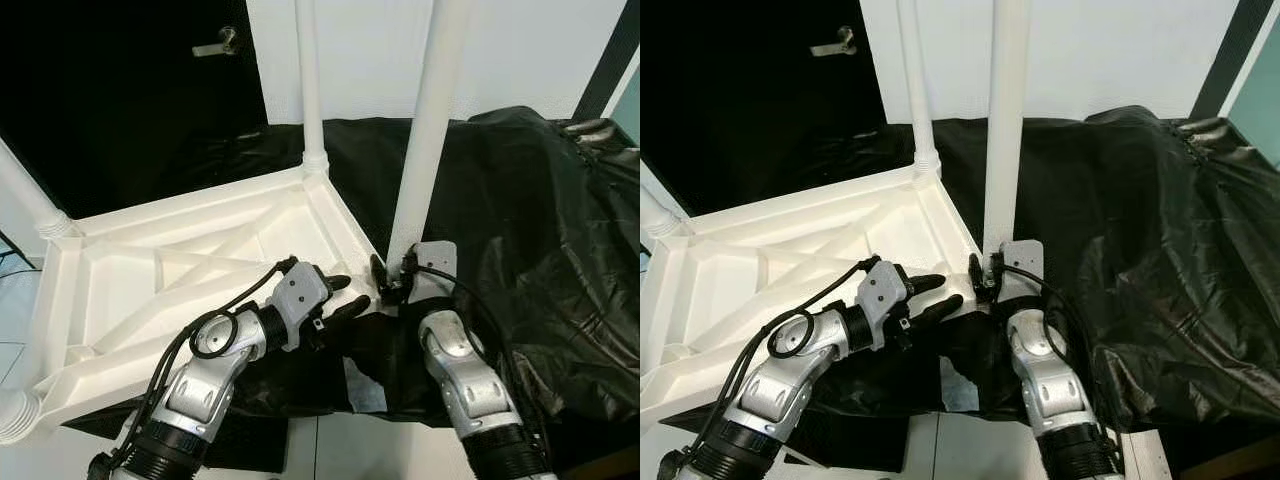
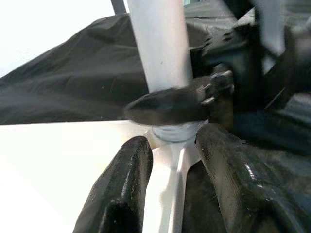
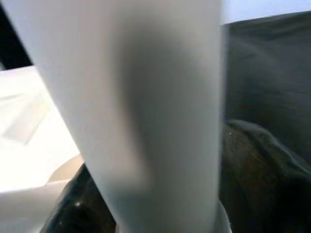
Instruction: Building children table
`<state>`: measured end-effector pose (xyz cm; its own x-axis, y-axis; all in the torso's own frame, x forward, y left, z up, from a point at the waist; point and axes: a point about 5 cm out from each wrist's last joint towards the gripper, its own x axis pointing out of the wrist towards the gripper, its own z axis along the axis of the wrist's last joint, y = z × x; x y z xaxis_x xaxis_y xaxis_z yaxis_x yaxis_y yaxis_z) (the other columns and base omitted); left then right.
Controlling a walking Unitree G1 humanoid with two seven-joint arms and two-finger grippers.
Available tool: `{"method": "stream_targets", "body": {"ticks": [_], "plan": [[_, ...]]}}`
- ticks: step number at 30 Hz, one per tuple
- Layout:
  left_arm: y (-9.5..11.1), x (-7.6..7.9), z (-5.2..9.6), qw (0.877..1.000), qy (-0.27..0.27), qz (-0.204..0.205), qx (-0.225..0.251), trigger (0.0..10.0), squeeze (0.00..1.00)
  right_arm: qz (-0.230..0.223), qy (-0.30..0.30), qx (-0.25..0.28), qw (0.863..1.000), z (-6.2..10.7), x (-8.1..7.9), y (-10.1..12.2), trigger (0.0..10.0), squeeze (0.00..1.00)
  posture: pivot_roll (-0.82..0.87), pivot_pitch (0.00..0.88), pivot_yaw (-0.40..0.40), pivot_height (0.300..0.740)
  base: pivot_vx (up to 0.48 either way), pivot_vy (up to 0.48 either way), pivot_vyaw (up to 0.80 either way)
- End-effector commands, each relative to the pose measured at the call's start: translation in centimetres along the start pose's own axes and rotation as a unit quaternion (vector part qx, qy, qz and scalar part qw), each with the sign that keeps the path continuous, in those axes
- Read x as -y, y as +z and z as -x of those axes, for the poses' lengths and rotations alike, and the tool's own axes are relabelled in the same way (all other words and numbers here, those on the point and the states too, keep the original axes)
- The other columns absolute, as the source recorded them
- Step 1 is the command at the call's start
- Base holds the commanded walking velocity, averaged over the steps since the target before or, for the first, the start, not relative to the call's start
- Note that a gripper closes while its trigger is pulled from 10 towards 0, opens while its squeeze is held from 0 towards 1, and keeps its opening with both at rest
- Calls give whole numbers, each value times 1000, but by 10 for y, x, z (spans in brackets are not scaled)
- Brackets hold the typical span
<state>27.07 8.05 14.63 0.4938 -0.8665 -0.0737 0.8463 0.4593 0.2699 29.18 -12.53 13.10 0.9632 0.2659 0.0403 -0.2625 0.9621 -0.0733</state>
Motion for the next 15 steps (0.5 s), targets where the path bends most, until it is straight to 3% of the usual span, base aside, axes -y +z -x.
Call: {"method": "stream_targets", "body": {"ticks": [1, 5, 7, 12, 13, 15], "plan": [[-2, -1, 2, 1000, 11, 0, -3, 10000, 0, -11, 29, 7, 999, 4, 2, 1, 10000, 0, -52, 0, 40, 740, 0, 0, 0], [-4, 1, 3, 1000, 11, 4, -4, 10000, 0, 6, 102, 10, 995, 8, 14, 4, 10000, 0, -55, 0, 40, 740, 0, 0, 0], [-5, 3, 4, 1000, 9, 6, -4, 10000, 0, 23, 130, 8, 991, 2, 22, 6, 10000, 0, -57, 0, 40, 740, 0, 0, 0], [-5, 4, 3, 1000, 8, 6, -4, 10000, 0, 39, 161, -3, 986, -7, 26, 6, 10000, 0, -50, 0, 34, 740, 0, 0, 0], [-6, 4, 4, 1000, 8, 8, -4, 10000, 0, 54, 199, -13, 978, -17, 25, 6, 10000, 0, -35, 0, 25, 740, 0, 0, 0], [-7, 5, 5, 1000, 8, 8, -4, 10000, 0, 61, 214, -16, 975, -21, 25, 6, 10000, 0, -33, 0, 24, 740, 0, 0, 0]]}}
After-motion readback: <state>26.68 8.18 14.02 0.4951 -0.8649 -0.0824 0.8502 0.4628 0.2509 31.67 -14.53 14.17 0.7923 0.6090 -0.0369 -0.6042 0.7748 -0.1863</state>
